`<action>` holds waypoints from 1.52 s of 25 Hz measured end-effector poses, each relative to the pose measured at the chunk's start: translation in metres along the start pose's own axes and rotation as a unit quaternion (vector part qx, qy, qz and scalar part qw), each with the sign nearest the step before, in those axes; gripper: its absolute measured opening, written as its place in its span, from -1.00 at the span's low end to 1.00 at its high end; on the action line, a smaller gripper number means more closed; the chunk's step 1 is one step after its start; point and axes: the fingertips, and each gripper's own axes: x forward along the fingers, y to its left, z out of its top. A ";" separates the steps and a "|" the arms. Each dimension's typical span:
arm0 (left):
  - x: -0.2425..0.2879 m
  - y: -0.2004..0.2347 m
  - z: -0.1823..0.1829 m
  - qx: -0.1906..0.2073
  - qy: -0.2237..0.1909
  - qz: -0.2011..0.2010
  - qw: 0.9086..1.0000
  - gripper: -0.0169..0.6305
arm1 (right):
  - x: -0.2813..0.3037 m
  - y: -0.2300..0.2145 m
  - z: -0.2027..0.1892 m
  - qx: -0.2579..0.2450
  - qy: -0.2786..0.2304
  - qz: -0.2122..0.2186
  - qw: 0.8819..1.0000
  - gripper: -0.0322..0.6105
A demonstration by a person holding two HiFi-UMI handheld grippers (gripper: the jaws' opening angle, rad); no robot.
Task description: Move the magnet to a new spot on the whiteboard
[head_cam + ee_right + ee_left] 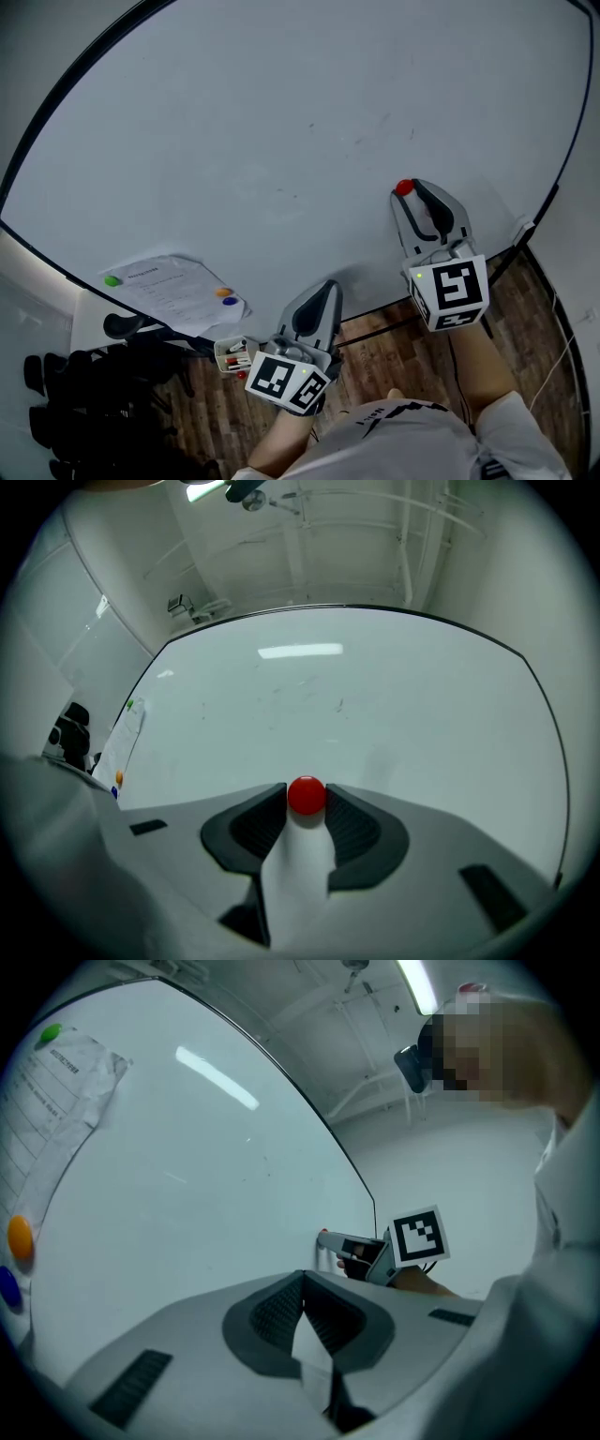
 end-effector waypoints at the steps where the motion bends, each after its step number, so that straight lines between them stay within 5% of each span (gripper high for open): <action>1: 0.001 0.000 0.000 0.001 0.000 0.000 1.000 -0.91 | 0.000 0.000 0.000 -0.001 0.002 0.002 1.000 -0.50; 31: -0.034 -0.041 0.005 0.007 0.007 -0.053 0.999 -0.91 | -0.080 0.060 -0.006 0.012 0.039 0.009 0.999 -0.50; 38: -0.047 -0.042 0.010 0.009 0.004 -0.058 0.998 -0.91 | -0.094 0.080 0.000 0.013 0.040 0.020 0.999 -0.70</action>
